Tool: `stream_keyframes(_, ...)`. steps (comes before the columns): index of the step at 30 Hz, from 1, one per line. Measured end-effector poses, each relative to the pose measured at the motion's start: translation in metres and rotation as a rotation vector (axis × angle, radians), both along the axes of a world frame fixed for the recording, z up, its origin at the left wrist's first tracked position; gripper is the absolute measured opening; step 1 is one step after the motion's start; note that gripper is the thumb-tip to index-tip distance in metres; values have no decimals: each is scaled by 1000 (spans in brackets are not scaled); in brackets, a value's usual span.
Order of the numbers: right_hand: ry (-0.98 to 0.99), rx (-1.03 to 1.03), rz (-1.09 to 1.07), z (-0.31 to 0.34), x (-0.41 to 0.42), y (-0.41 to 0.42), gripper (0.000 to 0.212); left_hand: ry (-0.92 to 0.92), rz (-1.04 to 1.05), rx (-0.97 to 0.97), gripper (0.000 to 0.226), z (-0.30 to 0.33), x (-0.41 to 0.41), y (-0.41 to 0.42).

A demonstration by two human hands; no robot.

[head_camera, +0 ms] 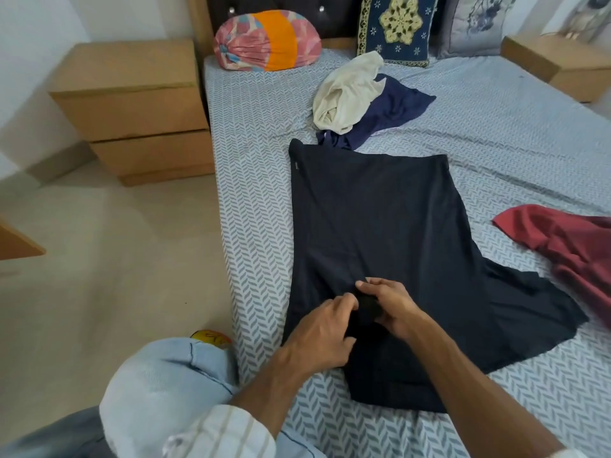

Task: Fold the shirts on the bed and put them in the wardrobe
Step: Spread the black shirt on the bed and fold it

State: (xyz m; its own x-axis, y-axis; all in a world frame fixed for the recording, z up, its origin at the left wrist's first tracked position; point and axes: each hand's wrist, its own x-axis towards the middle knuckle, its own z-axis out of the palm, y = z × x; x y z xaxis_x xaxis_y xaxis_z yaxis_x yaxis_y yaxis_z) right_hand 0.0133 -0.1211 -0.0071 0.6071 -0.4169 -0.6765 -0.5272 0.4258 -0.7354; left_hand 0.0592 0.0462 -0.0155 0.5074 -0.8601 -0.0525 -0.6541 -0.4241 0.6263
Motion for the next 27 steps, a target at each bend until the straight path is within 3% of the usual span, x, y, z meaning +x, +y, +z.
stream_keyframes(3, 34, -121, -57, 2, 6, -4, 2, 19, 117, -65, 56, 0, -1, 12)
stream_keyframes(5, 5, -135, -84, 3, 9, -7, 3, -77, 171, -26, 65, -4, -3, 19)
stream_keyframes(8, -24, -174, -95, 3, 9, -12, 7, -262, 213, 256, 87, -8, -5, 29)
stream_keyframes(12, -4, -198, -84, 0, 4, -20, 23, -234, 274, 499, 102, -8, -11, 36)
stream_keyframes(15, -33, -171, -112, 3, 3, -24, 35, -186, 338, 511, 92, -10, -16, 35)
stream_keyframes(20, -74, -151, -162, 9, -1, -35, 37, -92, 508, 425, 62, -11, -16, 32)
stream_keyframes(23, -69, -134, -162, 10, -6, -46, 38, -102, 440, 377, 53, -10, -20, 32)
stream_keyframes(27, -117, -226, -138, 16, -15, -68, 41, -270, 247, 378, 43, 0, -28, 27)
